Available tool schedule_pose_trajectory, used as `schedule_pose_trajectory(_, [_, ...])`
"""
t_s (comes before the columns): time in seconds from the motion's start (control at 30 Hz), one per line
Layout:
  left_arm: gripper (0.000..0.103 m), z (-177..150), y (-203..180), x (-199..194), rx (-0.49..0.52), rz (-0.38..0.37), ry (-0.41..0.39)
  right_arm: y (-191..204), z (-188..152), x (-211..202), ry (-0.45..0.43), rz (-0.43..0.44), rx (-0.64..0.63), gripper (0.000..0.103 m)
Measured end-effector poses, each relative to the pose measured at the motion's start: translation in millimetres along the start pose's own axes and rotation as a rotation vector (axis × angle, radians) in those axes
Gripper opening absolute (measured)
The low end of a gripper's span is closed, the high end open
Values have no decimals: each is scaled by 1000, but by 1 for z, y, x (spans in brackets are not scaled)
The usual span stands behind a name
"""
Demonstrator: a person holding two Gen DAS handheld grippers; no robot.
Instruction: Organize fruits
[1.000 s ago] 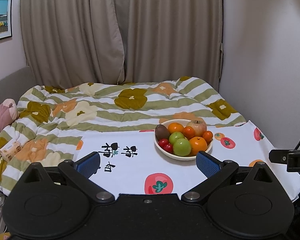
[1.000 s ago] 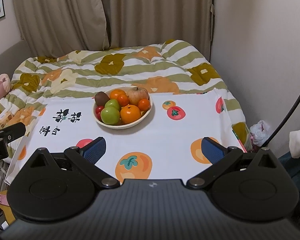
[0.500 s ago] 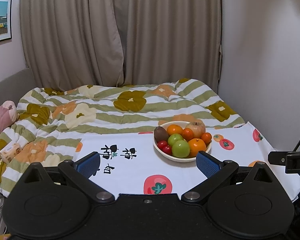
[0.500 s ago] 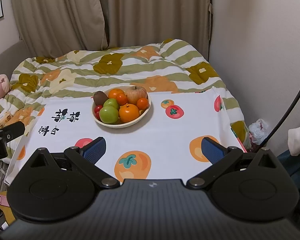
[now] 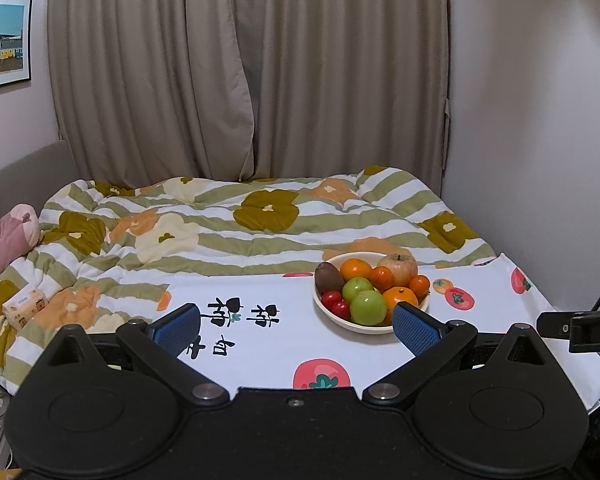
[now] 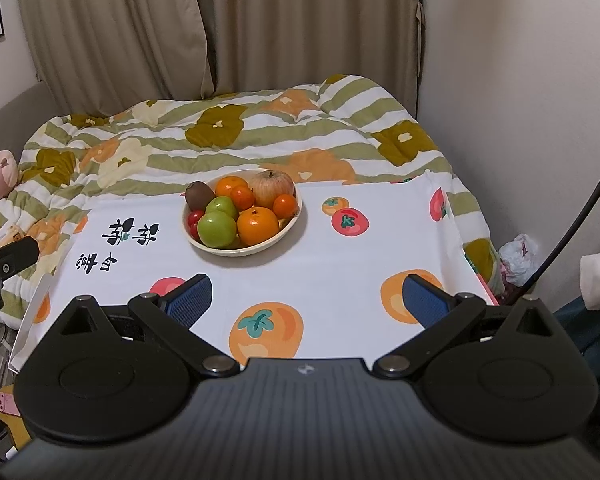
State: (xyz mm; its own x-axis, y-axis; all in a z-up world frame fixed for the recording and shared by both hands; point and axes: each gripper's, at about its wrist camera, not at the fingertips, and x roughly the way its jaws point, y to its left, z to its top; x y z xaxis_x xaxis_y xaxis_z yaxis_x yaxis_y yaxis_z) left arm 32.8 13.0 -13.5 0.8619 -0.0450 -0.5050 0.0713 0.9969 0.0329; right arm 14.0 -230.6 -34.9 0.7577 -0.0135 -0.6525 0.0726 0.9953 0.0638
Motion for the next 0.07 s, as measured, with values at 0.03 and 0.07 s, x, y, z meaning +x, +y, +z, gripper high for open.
schedule_pose_trajectory(0.03, [103,-1,-1,-1,1,3,-1,0,0,1,2,0,1,103])
schedule_pose_trajectory(0.07, [103,-1,-2,0,4,6,0,0,0,1,2,0,1,103])
